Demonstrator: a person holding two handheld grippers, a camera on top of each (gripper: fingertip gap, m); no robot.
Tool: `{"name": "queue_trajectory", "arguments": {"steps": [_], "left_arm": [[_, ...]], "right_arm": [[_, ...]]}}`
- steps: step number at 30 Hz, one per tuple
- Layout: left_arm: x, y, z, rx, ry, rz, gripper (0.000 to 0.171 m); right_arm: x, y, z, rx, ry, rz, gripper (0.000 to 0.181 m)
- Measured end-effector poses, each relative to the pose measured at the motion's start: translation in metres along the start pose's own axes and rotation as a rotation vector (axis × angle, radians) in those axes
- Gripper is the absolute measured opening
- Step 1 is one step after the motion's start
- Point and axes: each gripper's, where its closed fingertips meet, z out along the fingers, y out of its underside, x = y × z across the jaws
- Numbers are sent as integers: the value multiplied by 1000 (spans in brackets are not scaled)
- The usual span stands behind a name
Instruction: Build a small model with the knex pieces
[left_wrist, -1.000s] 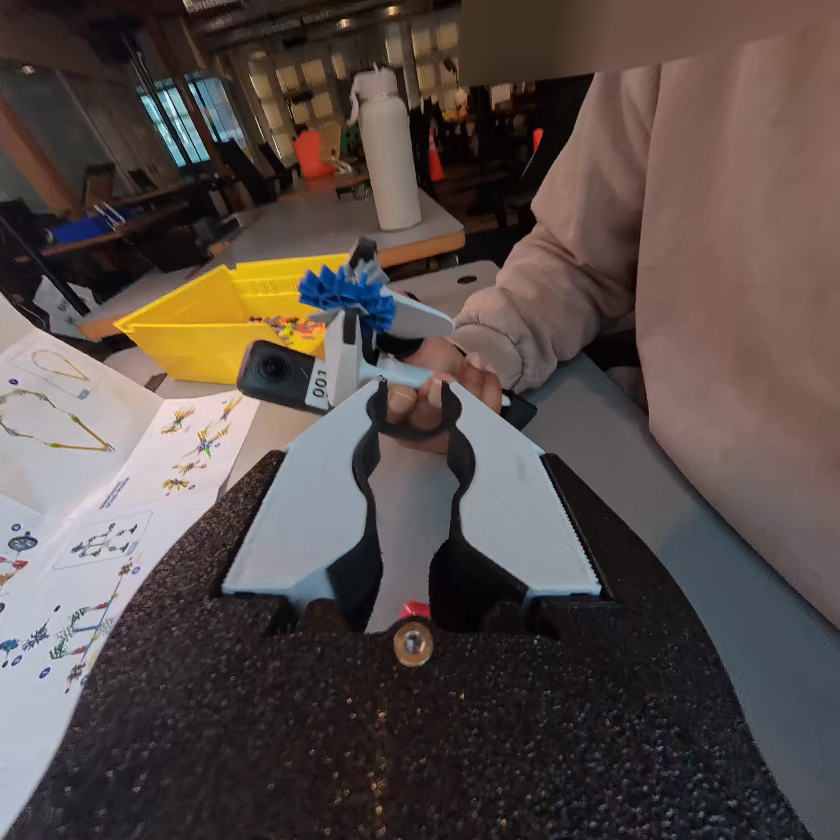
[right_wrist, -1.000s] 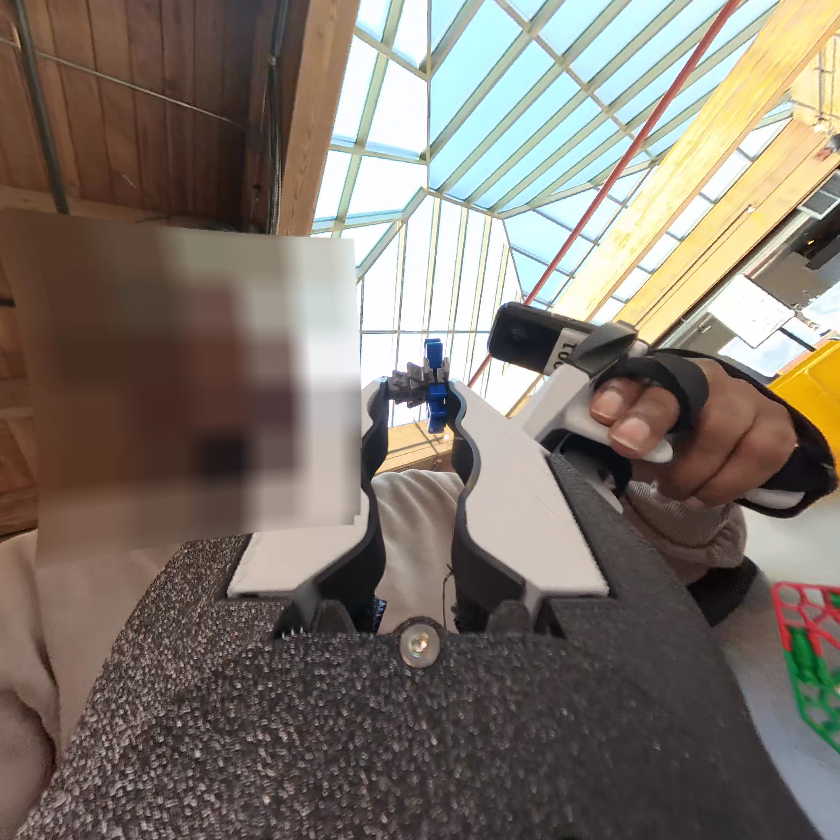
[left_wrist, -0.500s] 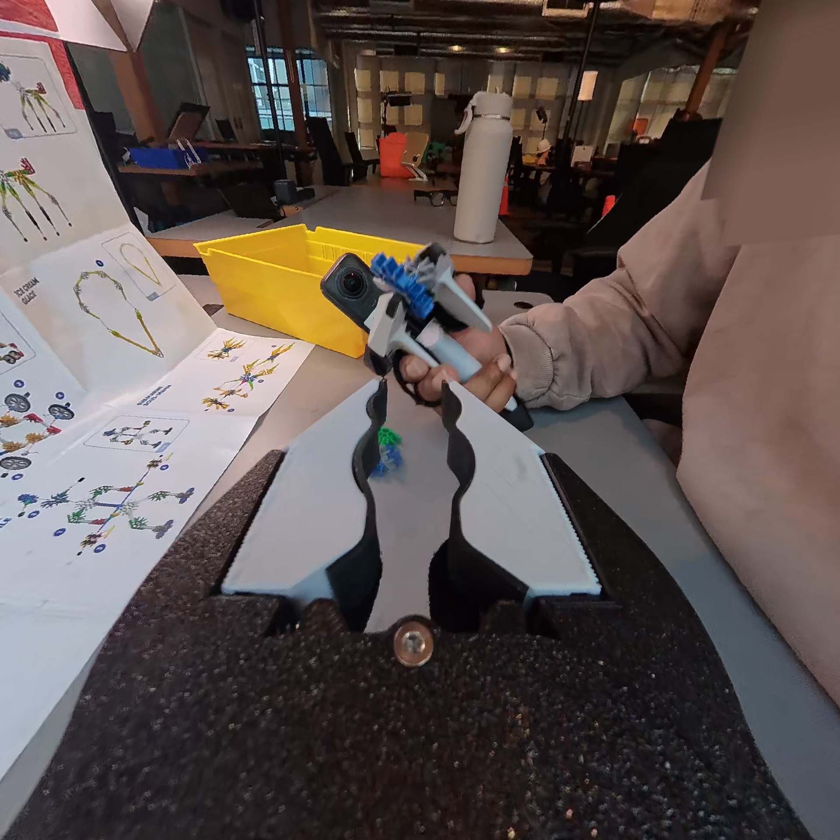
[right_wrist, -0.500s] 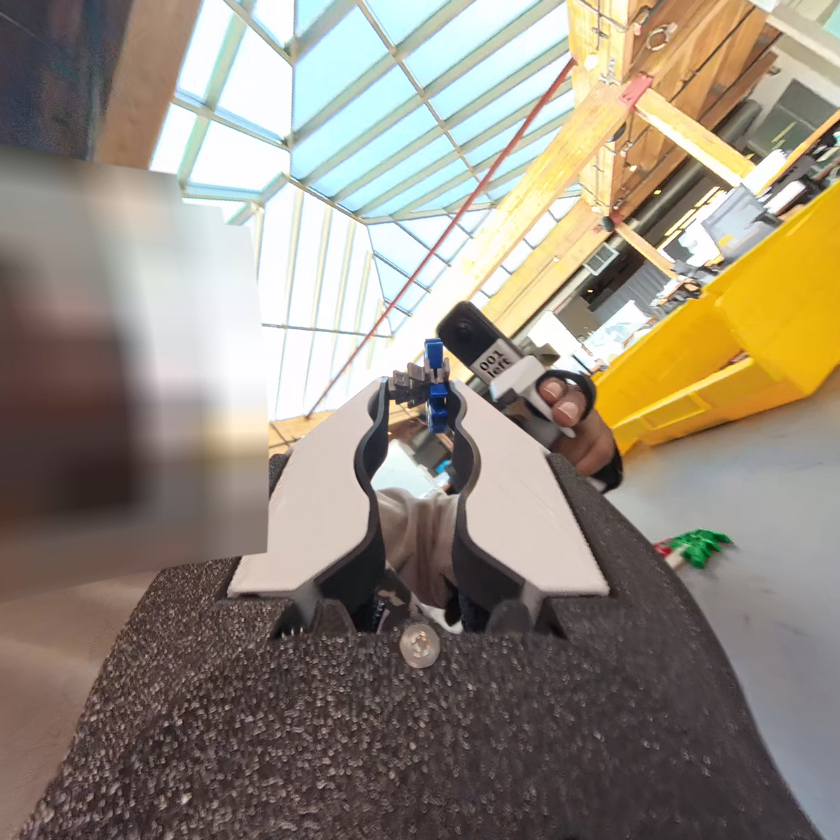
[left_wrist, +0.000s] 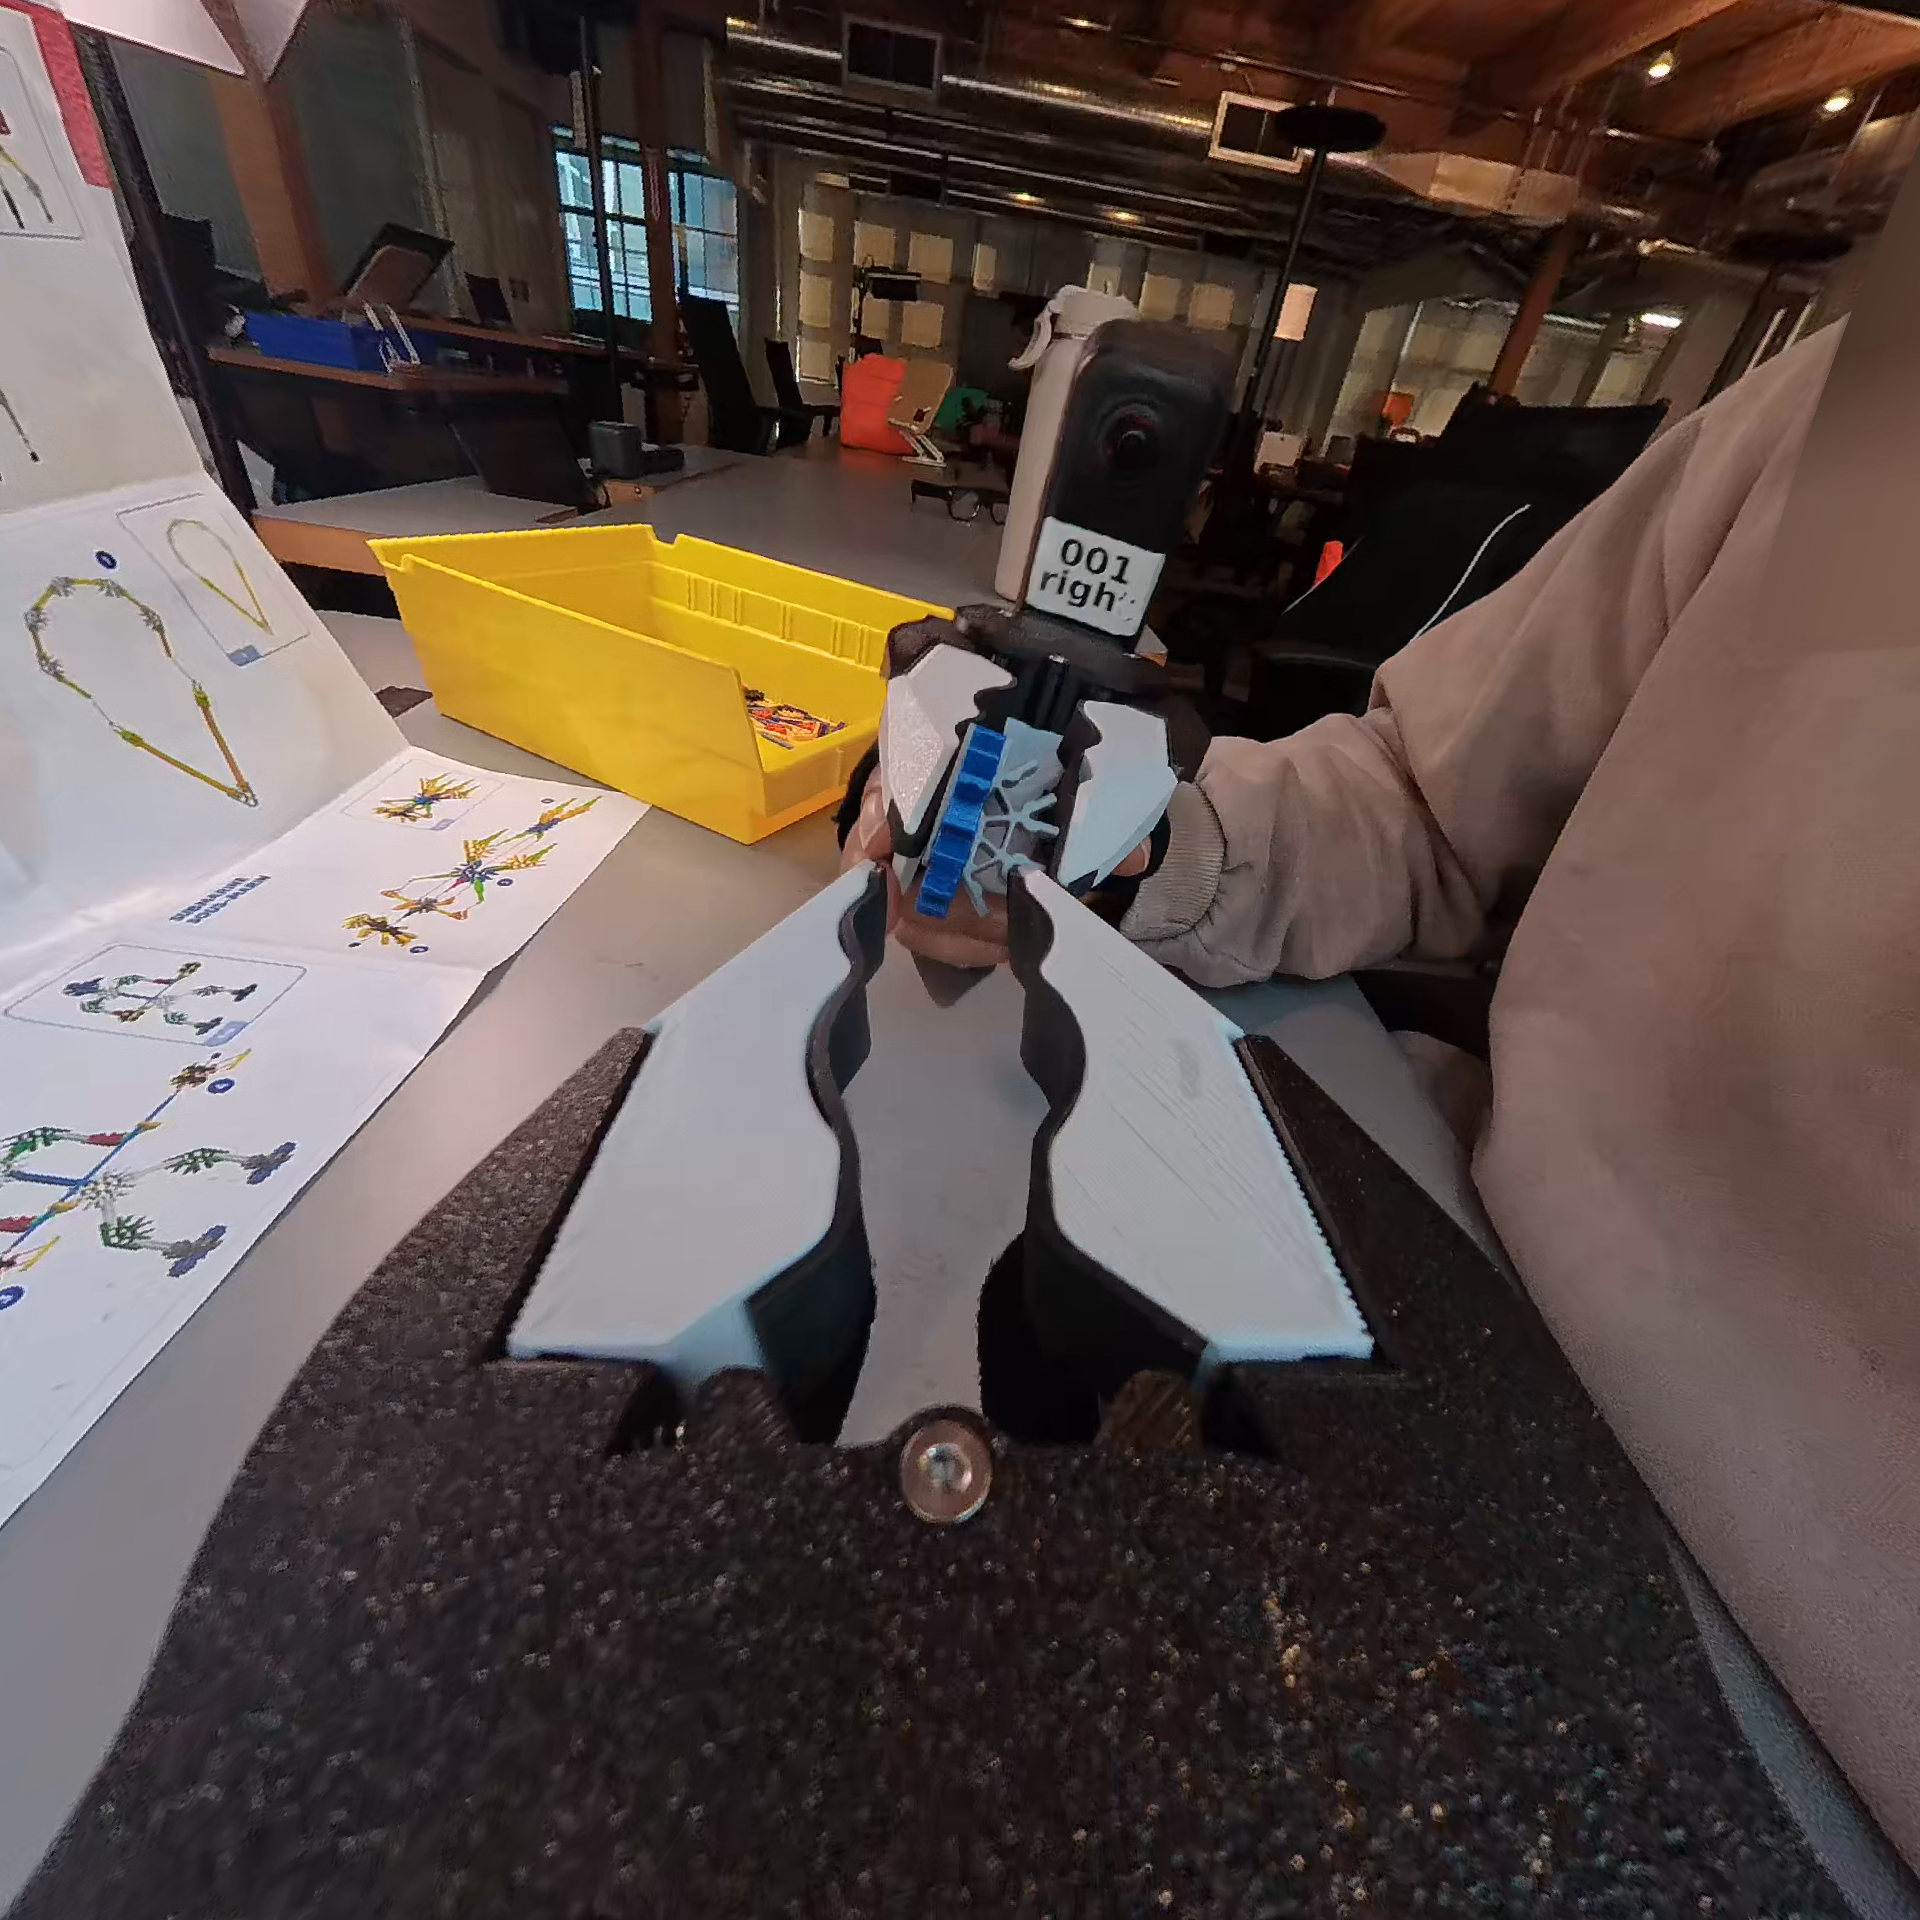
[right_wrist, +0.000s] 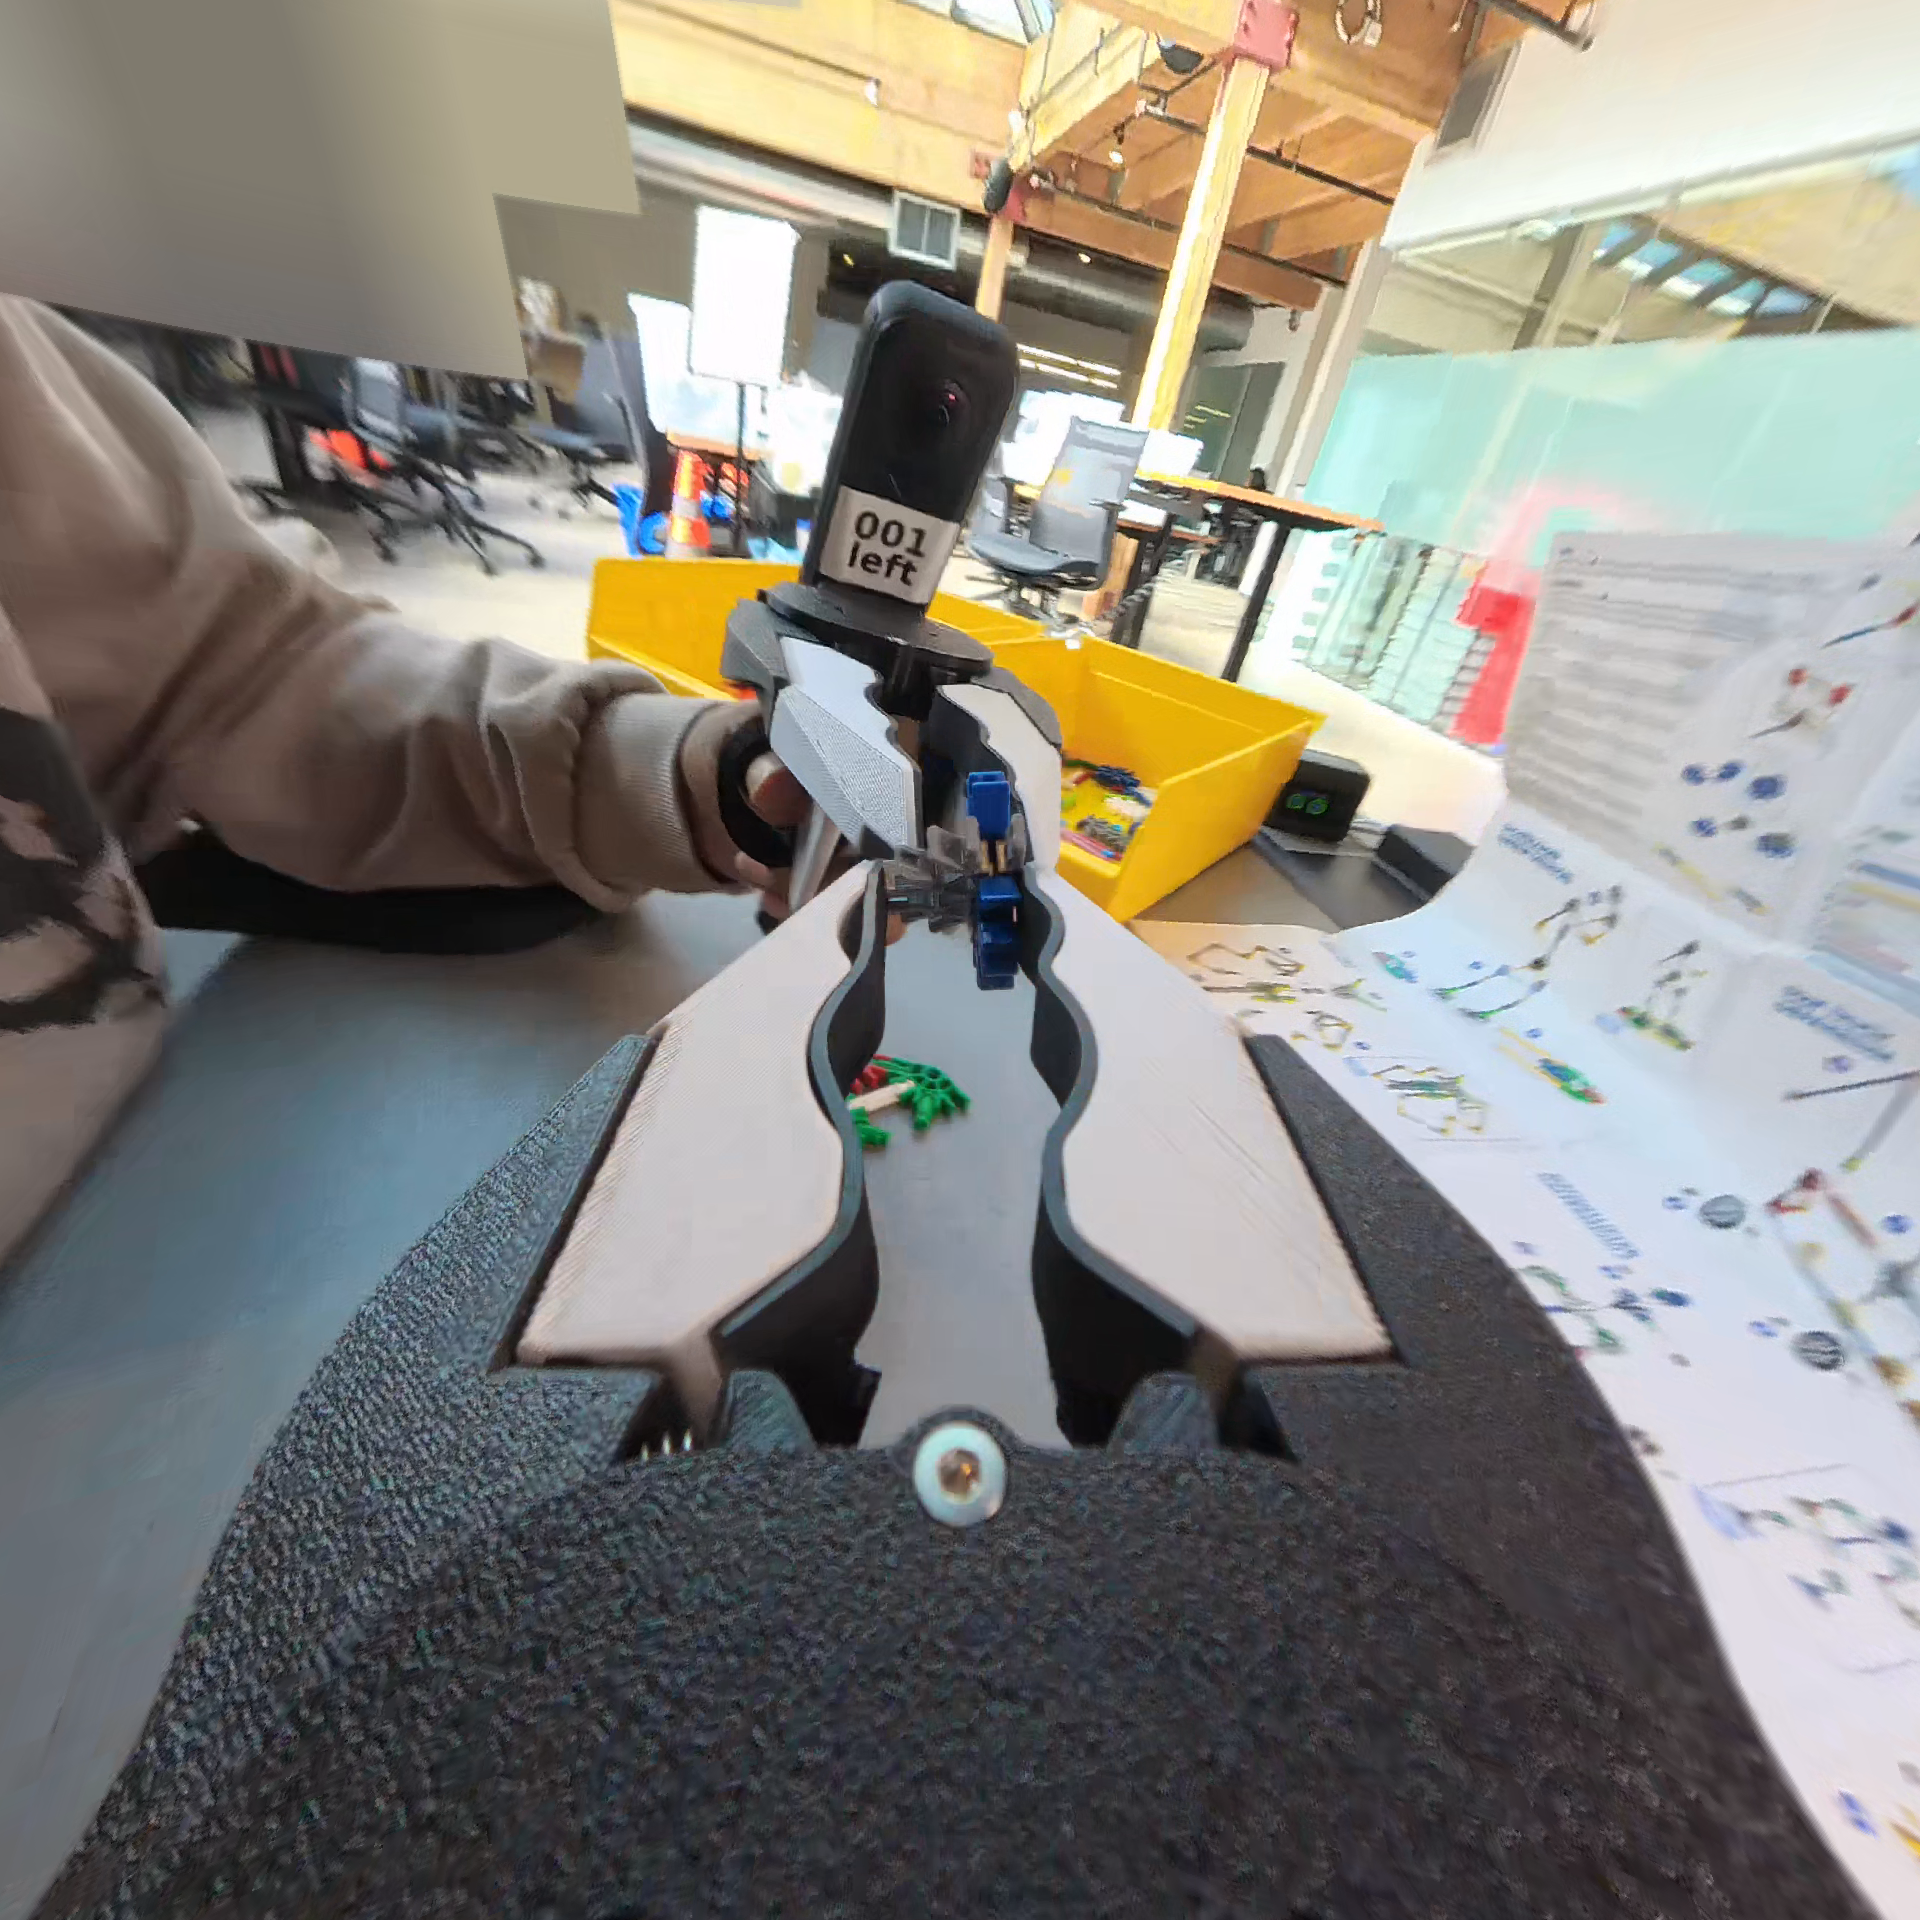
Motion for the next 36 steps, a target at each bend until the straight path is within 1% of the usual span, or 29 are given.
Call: {"name": "queue_trajectory", "arguments": {"steps": [3, 6, 8, 10, 11, 13, 14, 16, 18, 20, 21, 22, 23, 25, 27, 30, 33, 36], "left_arm": [[-4, -3, -2, 17, -20, -33, 21], [-5, -11, -4, 78, 29, -185, 26], [-6, -10, -1, 90, 59, -307, 35], [-6, -6, 4, 90, 80, -389, 46], [-2, -6, 7, 96, 102, -419, 49], [6, -6, 12, 97, 151, -452, 49], [9, -5, 14, 92, 156, -444, 43], [10, -2, 15, 73, 134, -409, 38], [10, -1, 14, 46, 120, -355, 38], [10, -1, 13, 26, 65, -204, 38], [10, -1, 12, 13, 27, -104, 38], [10, -3, 11, 5, -12, -5, 38], [9, -6, 9, 4, -53, 90, 38], [5, -10, 5, -3, -145, 262, 38], [1, -12, 2, -22, -241, 424, 38], [-1, -15, 2, -46, -362, 657, 39], [4, -16, 5, -69, -452, 906, 39], [13, -15, 10, -83, -473, 1062, 38]], "right_arm": [[9, 0, -4, -86, 156, -307, 23], [18, 2, -8, -173, 294, -602, 23], [18, 2, -8, -207, 343, -753, 23], [12, 1, -4, -222, 366, -872, 23], [10, 0, -3, -228, 377, -909, 23], [7, 4, 0, -256, 376, -962, 23], [7, 5, 1, -260, 376, -975, 23], [5, 6, 2, -257, 368, -977, 23], [6, 7, 2, -255, 367, -955, 23], [9, 8, 0, -223, 357, -852, 29], [10, 8, -1, -201, 328, -761, 36], [13, 8, -3, -177, 299, -637, 49], [14, 7, -4, -145, 252, -487, 55], [10, 0, -8, -50, 119, -164, 56], [8, -11, -13, 58, -6, 132, 53], [10, -17, -16, 167, -142, 488, 51], [2, -15, -12, 227, -266, 703, 49], [-12, -10, -4, 222, -344, 783, 47]]}}
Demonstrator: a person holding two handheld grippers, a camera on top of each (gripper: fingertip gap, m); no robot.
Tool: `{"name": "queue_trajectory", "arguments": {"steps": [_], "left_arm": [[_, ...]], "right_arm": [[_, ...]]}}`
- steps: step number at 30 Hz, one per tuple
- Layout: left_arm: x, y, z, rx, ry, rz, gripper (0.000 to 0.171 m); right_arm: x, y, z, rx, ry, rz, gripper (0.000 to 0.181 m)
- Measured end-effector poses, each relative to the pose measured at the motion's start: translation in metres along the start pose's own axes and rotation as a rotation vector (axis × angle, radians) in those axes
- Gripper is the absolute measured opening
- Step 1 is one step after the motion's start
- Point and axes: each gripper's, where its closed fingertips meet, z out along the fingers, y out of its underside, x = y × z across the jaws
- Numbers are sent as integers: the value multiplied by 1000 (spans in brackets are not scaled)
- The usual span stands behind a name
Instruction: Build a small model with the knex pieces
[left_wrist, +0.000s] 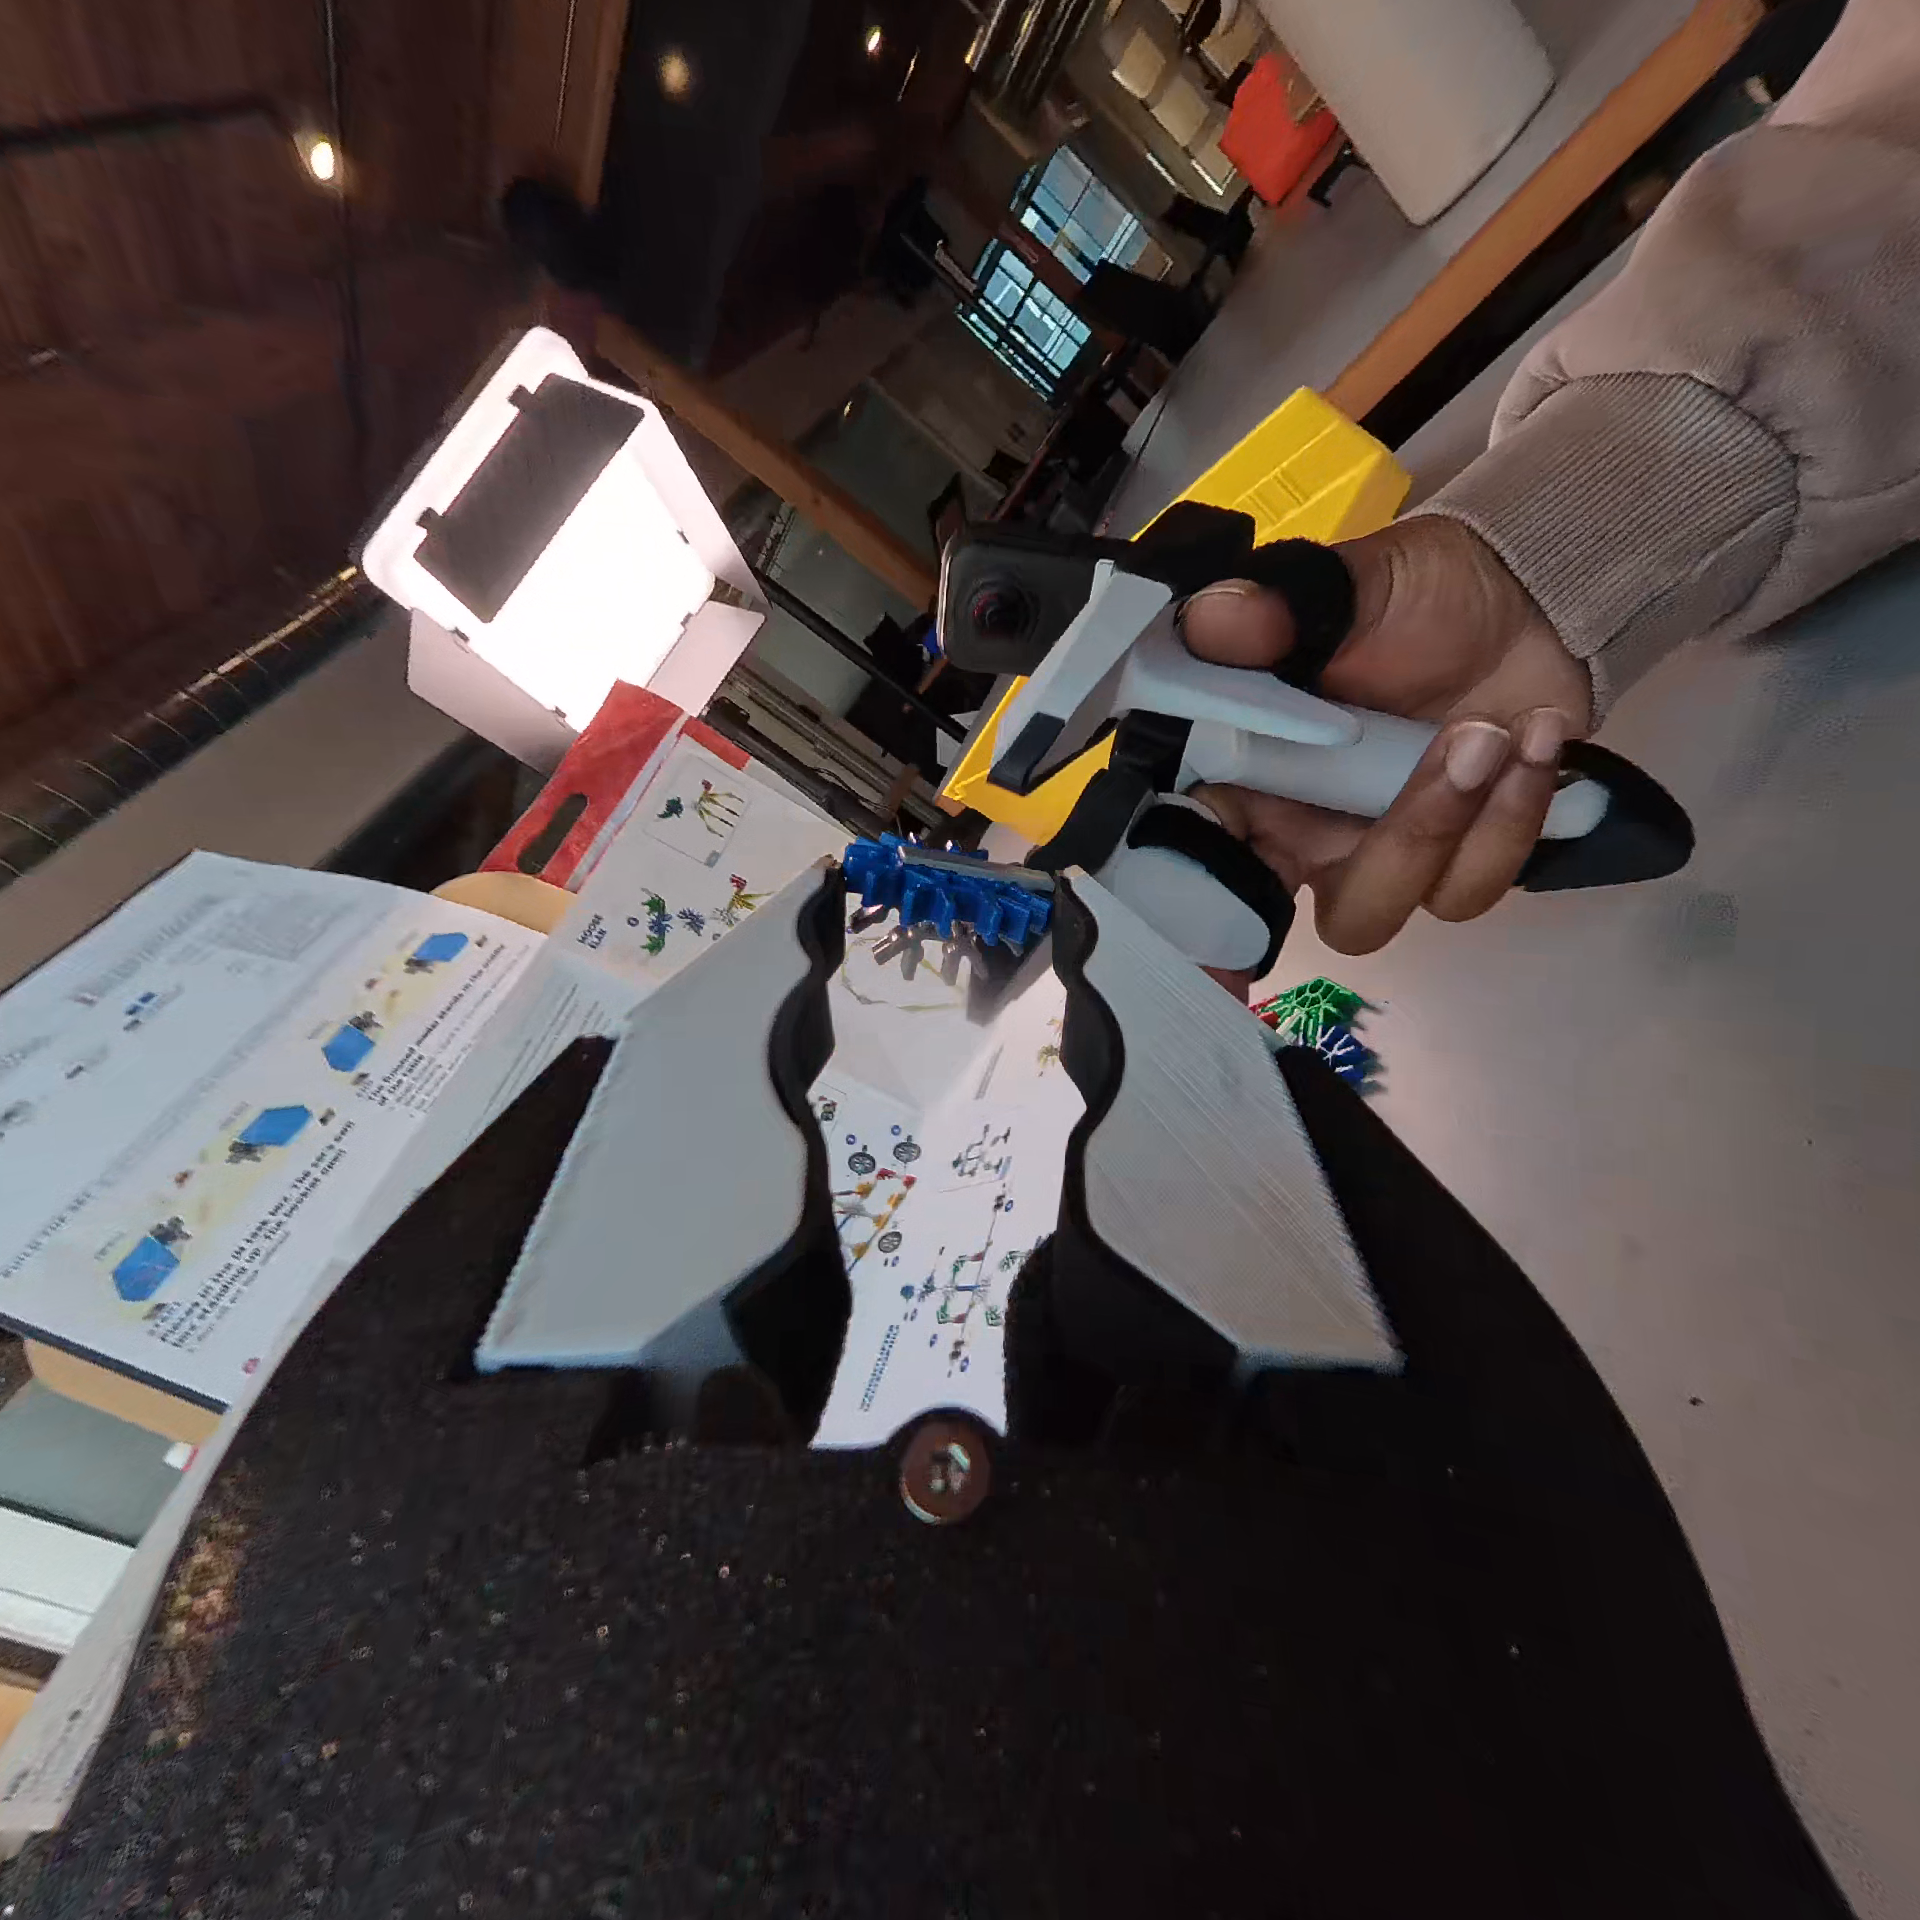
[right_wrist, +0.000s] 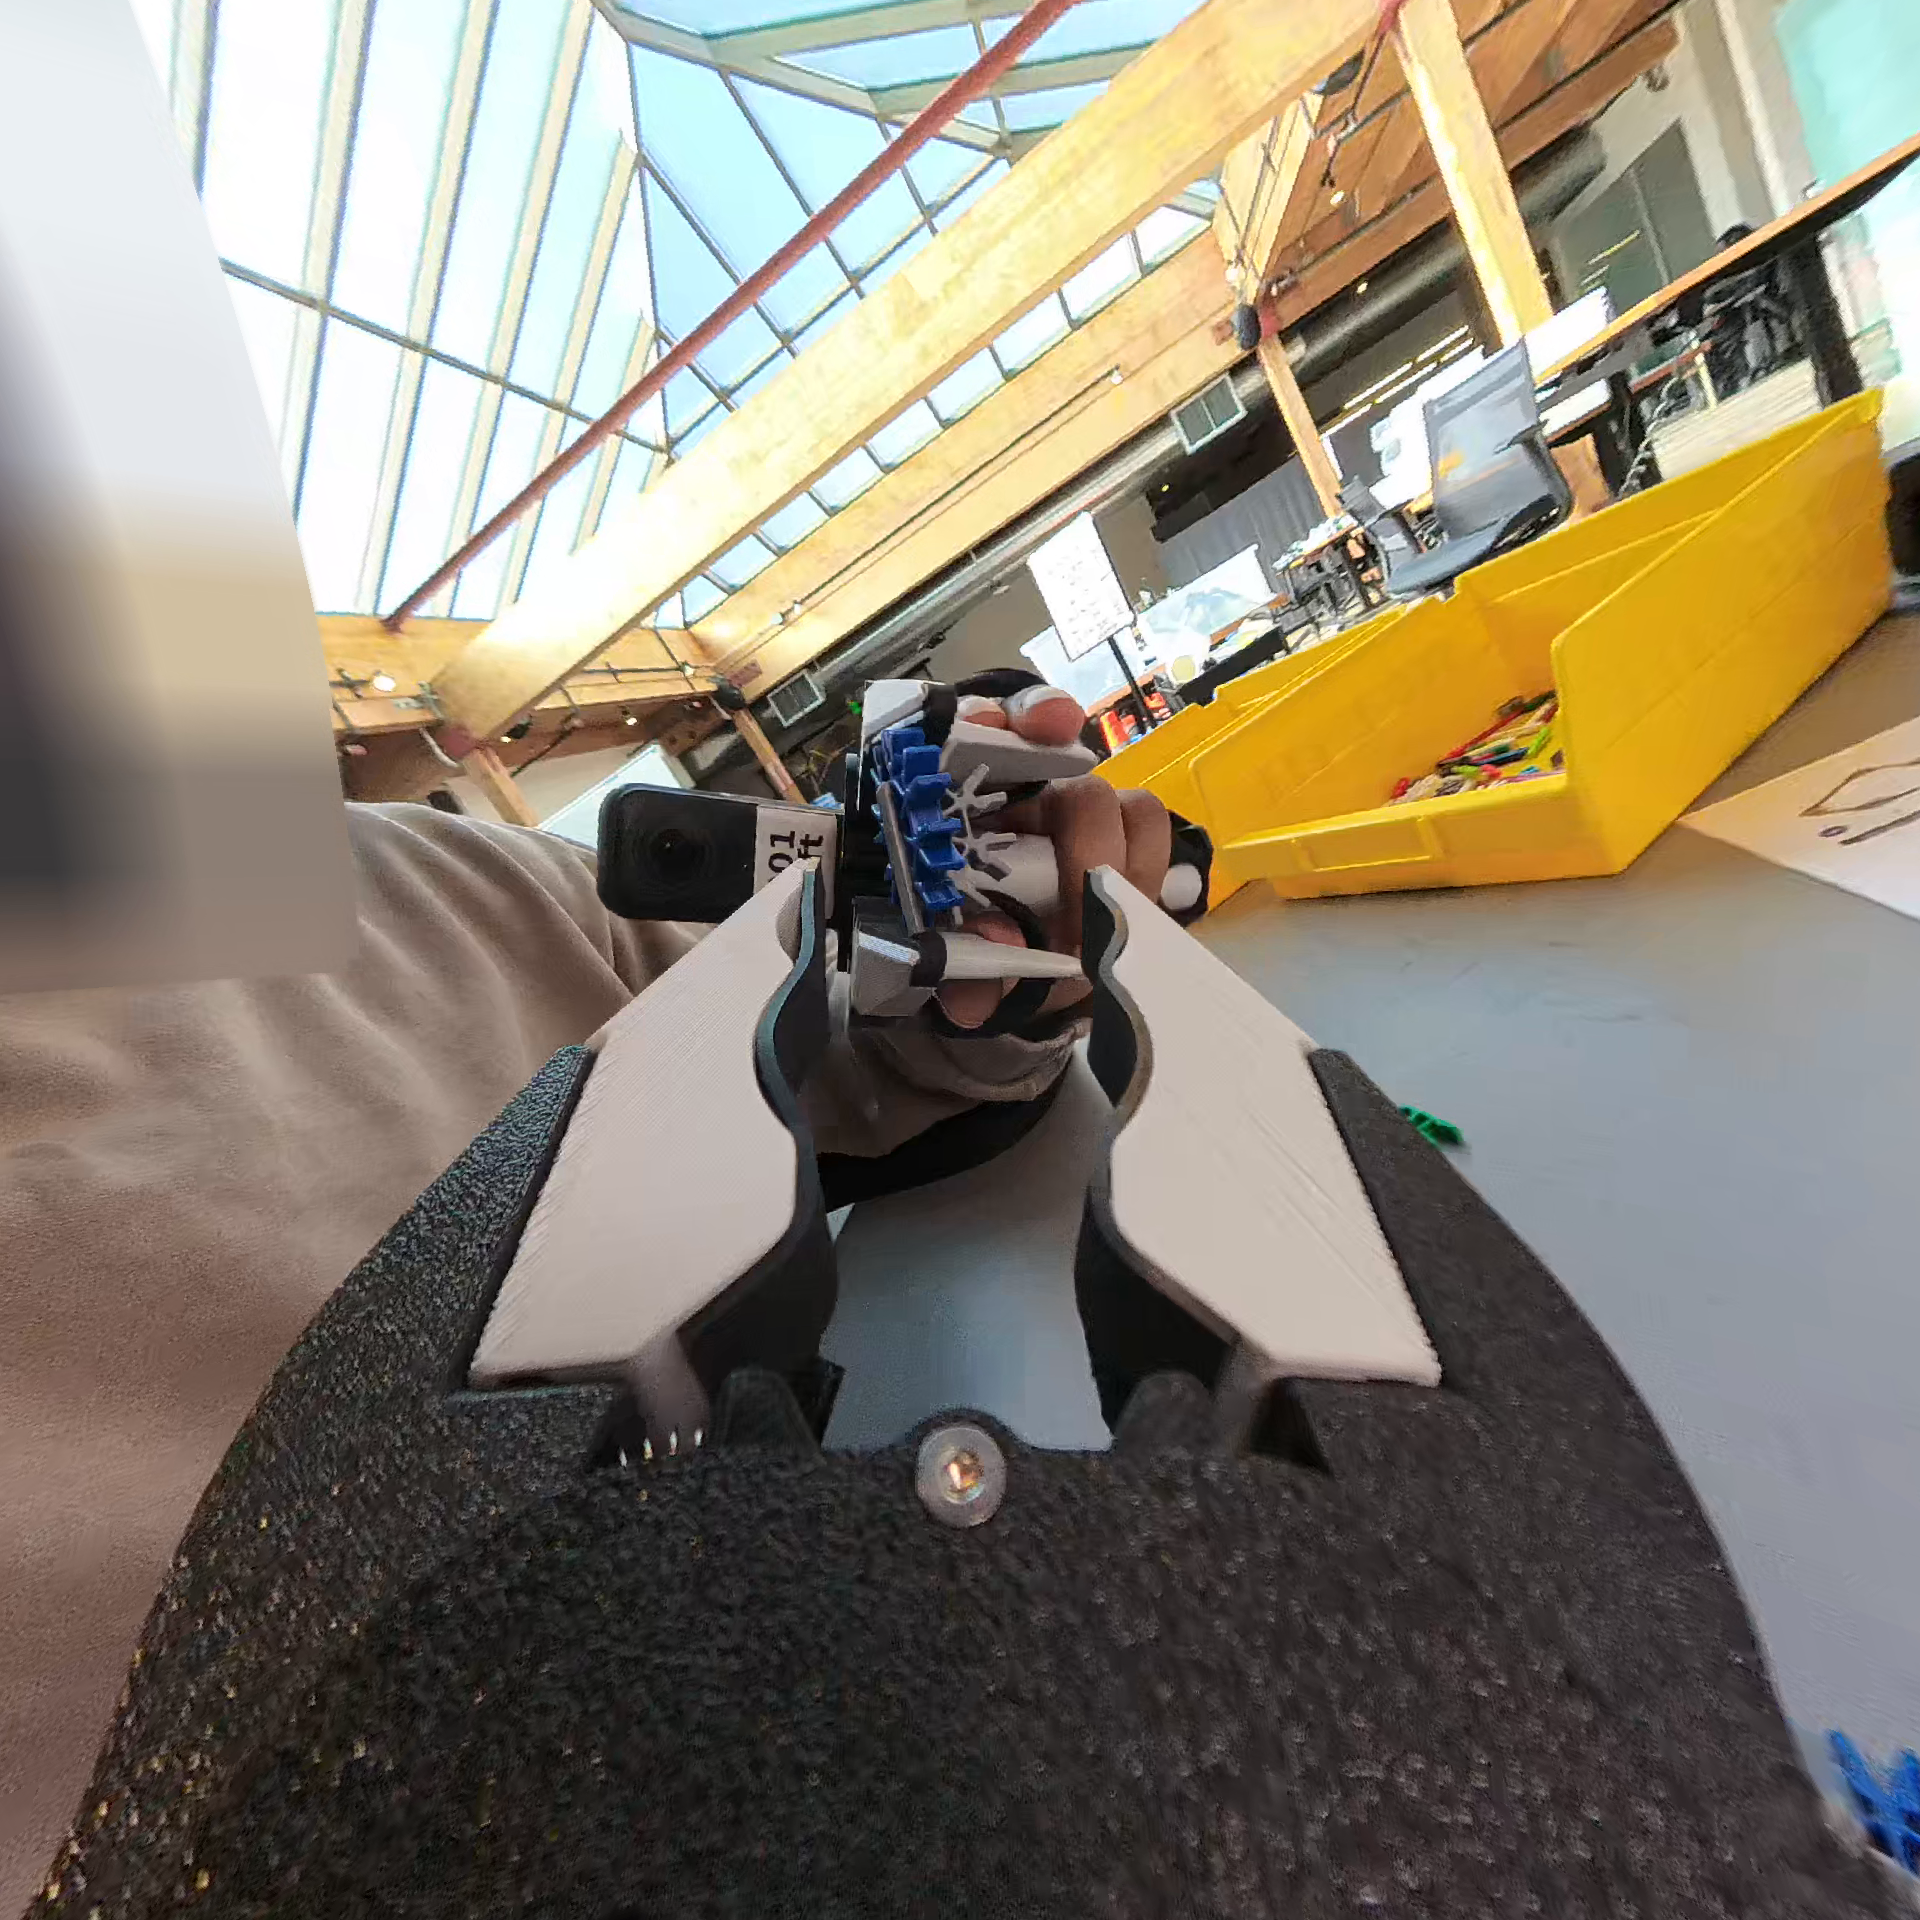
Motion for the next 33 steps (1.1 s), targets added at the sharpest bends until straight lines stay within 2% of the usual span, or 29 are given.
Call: {"name": "queue_trajectory", "arguments": {"steps": [3, 5, 11, 15, 18, 23, 25, 30, 33], "left_arm": [[4, -5, 0, 17, 0, 49, 38], [6, -6, 0, 17, -2, 64, 38], [6, -8, 0, 24, -9, 96, 38], [3, -6, -2, 20, 0, 63, 39], [-1, -7, -5, 46, 28, -51, 37], [-10, -21, -14, 160, 150, -404, 19], [-14, -27, -17, 200, 189, -517, 17], [-6, -27, -14, 196, 252, -572, 16], [1, -27, -14, 189, 290, -565, 9]], "right_arm": [[-6, 4, 4, 4, -40, 20, 36], [-6, 5, 4, -1, -33, 0, 20], [-9, 5, 2, -26, 5, -150, 20], [-14, -4, -2, -15, 29, -269, 20], [-16, -13, -7, 15, 51, -331, 20], [-17, -21, -12, 1, 132, -526, 20], [-17, -19, -11, -29, 172, -615, 21], [-18, -12, -5, -98, 233, -782, 20], [-18, -8, -2, -145, 279, -905, 20]]}}
